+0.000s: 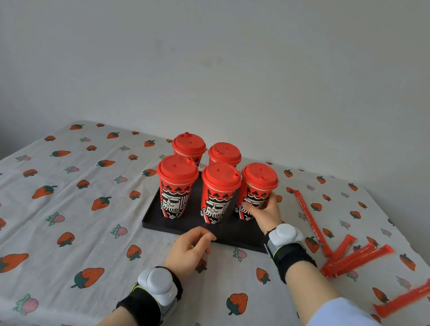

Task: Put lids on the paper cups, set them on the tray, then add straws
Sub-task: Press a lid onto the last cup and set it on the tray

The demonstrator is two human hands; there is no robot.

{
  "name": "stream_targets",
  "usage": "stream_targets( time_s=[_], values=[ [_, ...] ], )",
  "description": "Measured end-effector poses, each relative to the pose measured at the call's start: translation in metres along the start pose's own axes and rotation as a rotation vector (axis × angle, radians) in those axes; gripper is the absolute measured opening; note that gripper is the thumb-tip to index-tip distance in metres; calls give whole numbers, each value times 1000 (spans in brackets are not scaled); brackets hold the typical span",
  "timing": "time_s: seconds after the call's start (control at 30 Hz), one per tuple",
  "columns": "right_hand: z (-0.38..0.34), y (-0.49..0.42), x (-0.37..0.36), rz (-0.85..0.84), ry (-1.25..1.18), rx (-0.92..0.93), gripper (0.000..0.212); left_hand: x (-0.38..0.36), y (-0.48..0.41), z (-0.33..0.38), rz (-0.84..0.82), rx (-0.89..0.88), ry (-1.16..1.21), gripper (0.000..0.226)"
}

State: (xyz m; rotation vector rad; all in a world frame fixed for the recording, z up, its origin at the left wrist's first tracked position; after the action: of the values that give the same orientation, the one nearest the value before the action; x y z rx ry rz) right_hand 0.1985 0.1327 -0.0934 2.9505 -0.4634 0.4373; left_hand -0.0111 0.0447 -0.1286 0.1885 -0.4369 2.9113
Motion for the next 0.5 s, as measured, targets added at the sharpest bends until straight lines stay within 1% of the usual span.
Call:
stream_targets(
  time_s=[0.2,0.33,0.4,0.5],
  values=[
    [-3,-4,-7,-15,-44,-2,68,0,-1,0,3,-21,-5,21],
    [-3,1,-5,-34,-53,-11,78,-1,-1,0,14,-26,2,21],
    [0,11,2,-38,-85,-47,83,-2,1,2,7,-21,1,21],
    [4,26,10,9,-95,-91,80,2,-2,2,12,-2,-14,22]
  ],
)
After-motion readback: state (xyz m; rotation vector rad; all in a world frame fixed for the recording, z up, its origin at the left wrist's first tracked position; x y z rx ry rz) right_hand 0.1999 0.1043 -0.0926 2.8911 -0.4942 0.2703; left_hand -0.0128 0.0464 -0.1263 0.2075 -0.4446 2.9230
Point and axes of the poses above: each hand's wrist, its own y-axis away from the middle knuckle, its own x-axis out of the back of the hand, z = x × y, the point moved 1 cm from there along -y, towards the middle knuckle, and after that the axes turned 13 degrees about -x, right-handed, at the moved point
